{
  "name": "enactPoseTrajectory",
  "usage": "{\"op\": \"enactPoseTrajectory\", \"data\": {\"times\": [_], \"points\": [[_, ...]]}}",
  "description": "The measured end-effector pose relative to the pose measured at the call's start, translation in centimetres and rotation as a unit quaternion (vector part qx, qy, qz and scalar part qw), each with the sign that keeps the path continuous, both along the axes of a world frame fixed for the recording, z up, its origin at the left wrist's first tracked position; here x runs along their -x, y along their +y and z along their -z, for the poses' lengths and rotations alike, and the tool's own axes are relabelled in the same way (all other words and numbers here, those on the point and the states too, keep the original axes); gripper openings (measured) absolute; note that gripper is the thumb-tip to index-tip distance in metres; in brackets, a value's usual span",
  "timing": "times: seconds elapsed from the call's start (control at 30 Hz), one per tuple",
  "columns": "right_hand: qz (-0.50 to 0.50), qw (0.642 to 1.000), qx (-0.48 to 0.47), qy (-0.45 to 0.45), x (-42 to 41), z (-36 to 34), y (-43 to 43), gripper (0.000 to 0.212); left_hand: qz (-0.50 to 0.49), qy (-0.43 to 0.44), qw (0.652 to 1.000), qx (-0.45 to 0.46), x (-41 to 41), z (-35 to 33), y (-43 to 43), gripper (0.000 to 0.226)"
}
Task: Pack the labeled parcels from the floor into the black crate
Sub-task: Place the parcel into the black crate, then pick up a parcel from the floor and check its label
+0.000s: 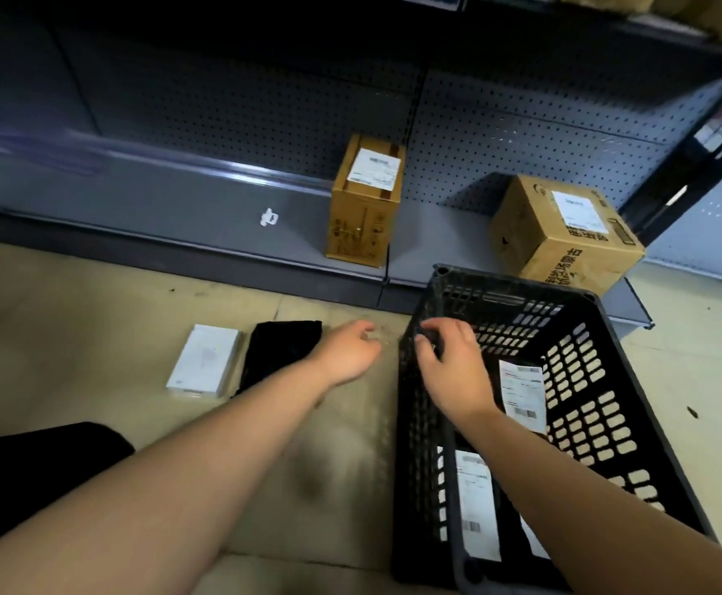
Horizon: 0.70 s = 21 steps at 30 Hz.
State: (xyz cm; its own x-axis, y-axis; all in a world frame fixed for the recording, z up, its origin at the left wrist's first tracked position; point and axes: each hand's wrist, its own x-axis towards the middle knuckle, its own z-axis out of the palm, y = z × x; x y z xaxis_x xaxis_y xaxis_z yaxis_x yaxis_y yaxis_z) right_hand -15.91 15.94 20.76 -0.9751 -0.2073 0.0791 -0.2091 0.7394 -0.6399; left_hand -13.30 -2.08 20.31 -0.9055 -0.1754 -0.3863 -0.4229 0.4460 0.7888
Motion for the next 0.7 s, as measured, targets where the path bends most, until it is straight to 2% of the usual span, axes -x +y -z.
{"op": "enactPoseTrajectory", "data": {"times": [0.1,0.3,0.53,0.7], "points": [[-0.066,0.997,-0.031,-0.019,-1.3,0.6,-4.6,0.034,-0.068,-0.026,0.997,0.003,-0.8,3.5,-5.4,0.050],[-0.138,0.968,-0.145,-0.150,-2.7,7.6,-10.6,0.054,-0.161,-0.114,0.980,0.006,-4.4,12.0,-13.1,0.058],[-0.101,0.923,-0.185,-0.321,-1.9,16.3,-14.3,0.067,-0.232,-0.124,0.964,-0.044,-4.9,18.4,-16.2,0.058],[-0.029,0.903,-0.133,-0.407,-0.5,20.6,-16.2,0.067,-0.250,-0.120,0.958,-0.071,-4.1,20.7,-17.0,0.056]]}}
